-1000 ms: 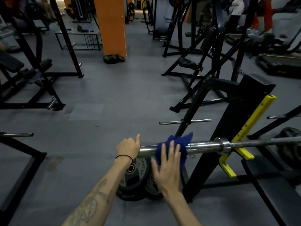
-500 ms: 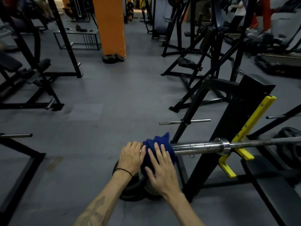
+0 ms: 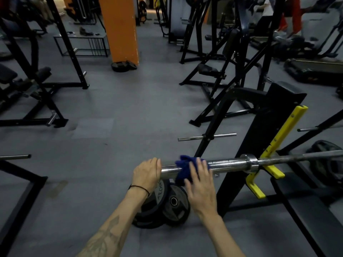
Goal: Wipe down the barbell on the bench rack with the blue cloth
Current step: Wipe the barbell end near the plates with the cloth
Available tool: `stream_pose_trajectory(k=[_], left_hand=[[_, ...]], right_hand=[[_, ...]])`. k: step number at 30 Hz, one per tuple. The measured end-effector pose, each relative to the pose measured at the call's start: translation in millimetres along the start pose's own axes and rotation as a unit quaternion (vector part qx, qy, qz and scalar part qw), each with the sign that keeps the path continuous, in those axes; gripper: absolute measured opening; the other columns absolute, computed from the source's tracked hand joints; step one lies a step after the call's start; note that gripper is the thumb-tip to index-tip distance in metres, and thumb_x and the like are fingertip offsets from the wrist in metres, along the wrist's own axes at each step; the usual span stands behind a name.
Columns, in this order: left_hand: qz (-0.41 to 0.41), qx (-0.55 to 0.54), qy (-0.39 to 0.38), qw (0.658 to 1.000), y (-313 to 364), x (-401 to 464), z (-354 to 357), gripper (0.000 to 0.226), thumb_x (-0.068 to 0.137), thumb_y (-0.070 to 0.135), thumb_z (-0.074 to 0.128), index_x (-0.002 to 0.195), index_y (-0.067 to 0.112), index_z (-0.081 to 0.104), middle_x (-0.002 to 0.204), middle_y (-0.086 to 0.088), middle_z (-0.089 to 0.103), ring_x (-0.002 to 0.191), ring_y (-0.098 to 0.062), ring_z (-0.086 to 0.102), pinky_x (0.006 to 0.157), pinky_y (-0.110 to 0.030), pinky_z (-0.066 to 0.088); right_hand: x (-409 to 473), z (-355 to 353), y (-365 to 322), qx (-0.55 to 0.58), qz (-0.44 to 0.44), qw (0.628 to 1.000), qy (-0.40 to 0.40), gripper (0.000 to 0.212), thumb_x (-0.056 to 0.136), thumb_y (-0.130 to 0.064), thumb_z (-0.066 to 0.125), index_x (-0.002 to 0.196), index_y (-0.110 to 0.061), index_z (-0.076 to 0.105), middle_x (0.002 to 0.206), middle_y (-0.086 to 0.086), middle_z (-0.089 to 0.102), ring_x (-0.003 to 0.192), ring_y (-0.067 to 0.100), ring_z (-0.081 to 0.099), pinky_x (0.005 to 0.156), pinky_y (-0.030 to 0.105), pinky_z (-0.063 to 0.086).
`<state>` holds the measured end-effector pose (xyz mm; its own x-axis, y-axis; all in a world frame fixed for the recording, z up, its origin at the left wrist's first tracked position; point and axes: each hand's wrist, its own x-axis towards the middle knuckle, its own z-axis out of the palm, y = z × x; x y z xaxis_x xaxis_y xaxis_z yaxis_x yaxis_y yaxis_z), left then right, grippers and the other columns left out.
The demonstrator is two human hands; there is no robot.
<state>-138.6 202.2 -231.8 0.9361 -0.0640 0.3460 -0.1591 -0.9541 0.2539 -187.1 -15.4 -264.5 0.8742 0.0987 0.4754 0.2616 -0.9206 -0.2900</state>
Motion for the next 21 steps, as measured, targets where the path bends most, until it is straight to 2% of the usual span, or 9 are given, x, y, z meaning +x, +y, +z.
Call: stream_pose_trajectory(k=[2,3,5,7,8,12,14,17,21], left_hand=[[-0.061,-0.026,-0.03,0.997,7,9,-6,0.048,0.104,0.036,0.023,0.074,0.013,0.052,0.056,-0.011,0.056,0.05,-0.036,0.056,0.046,-0.033,0.03],[-0.088,-0.017,-0.057,0.994,7,14,-5,0.049,0.106,0.037,0.024,0.079,0.012,0.057,0.066,-0.014,0.064,0.063,-0.039,0.062,0.053,-0.035,0.033],[-0.1,0.006,-0.079,0.992,2,18,0,0.048,0.107,0.037,0.026,0.091,0.012,0.064,0.086,-0.016,0.071,0.082,-0.041,0.066,0.062,-0.039,0.037],[-0.073,-0.015,-0.048,0.996,2,13,-2,0.048,0.105,0.039,0.027,0.085,0.015,0.062,0.081,-0.01,0.068,0.077,-0.036,0.064,0.061,-0.04,0.042],[-0.055,-0.04,-0.015,0.998,3,7,-2,0.047,0.103,0.041,0.027,0.078,0.016,0.058,0.075,-0.007,0.063,0.071,-0.032,0.06,0.059,-0.041,0.043],[-0.016,-0.045,0.053,0.997,5,-14,3,0.038,0.102,0.04,0.03,0.078,0.02,0.052,0.076,0.003,0.047,0.068,-0.018,0.045,0.056,-0.035,0.042],[-0.034,-0.043,0.059,0.997,3,-15,6,0.038,0.103,0.04,0.031,0.085,0.018,0.058,0.082,0.001,0.052,0.073,-0.02,0.049,0.06,-0.037,0.047],[-0.017,-0.029,0.078,0.996,-1,-11,7,0.038,0.103,0.041,0.034,0.088,0.016,0.058,0.085,-0.003,0.053,0.075,-0.023,0.051,0.061,-0.039,0.046],[-0.016,-0.035,0.101,0.994,3,-9,3,0.033,0.102,0.038,0.036,0.081,0.017,0.05,0.078,0.0,0.045,0.065,-0.018,0.043,0.054,-0.031,0.034]], right_hand=[[0,2,-27,0.058,0.11,0.992,0.009,0.068,0.107,-0.051,0.036,0.164,-0.015,0.025,0.174,0.005,0.008,0.161,0.028,0.001,0.129,0.052,0.011],[-1,6,-43,0.072,0.097,0.993,-0.008,0.071,0.107,-0.055,0.034,0.164,-0.015,0.023,0.174,0.006,0.006,0.16,0.029,0.0,0.129,0.048,0.007],[-6,11,-53,0.05,-0.047,0.996,-0.049,0.072,0.106,-0.055,0.038,0.164,-0.014,0.025,0.174,0.009,0.008,0.16,0.031,0.005,0.128,0.047,0.01],[-2,8,-28,-0.005,-0.154,0.987,-0.055,0.068,0.104,-0.047,0.048,0.162,-0.017,0.03,0.173,0.007,0.012,0.16,0.029,0.012,0.124,0.05,0.021],[0,6,-15,-0.02,-0.15,0.988,-0.04,0.066,0.103,-0.044,0.049,0.162,-0.018,0.032,0.173,0.007,0.013,0.159,0.028,0.013,0.122,0.052,0.024],[-4,9,-41,0.044,0.06,0.997,-0.004,0.07,0.105,-0.048,0.041,0.164,-0.014,0.023,0.174,0.008,0.009,0.16,0.03,0.004,0.128,0.05,0.01],[-10,16,-64,0.057,-0.015,0.997,-0.041,0.074,0.104,-0.051,0.044,0.164,-0.013,0.024,0.173,0.01,0.009,0.16,0.032,0.006,0.129,0.045,0.007],[-6,11,-34,-0.01,-0.14,0.989,-0.05,0.066,0.102,-0.048,0.049,0.16,-0.019,0.037,0.172,0.006,0.016,0.156,0.028,0.026,0.127,0.045,0.017],[-7,7,-26,0.034,0.065,0.997,0.025,0.066,0.104,-0.046,0.042,0.161,-0.014,0.033,0.172,0.007,0.018,0.159,0.029,0.013,0.126,0.053,0.015]])
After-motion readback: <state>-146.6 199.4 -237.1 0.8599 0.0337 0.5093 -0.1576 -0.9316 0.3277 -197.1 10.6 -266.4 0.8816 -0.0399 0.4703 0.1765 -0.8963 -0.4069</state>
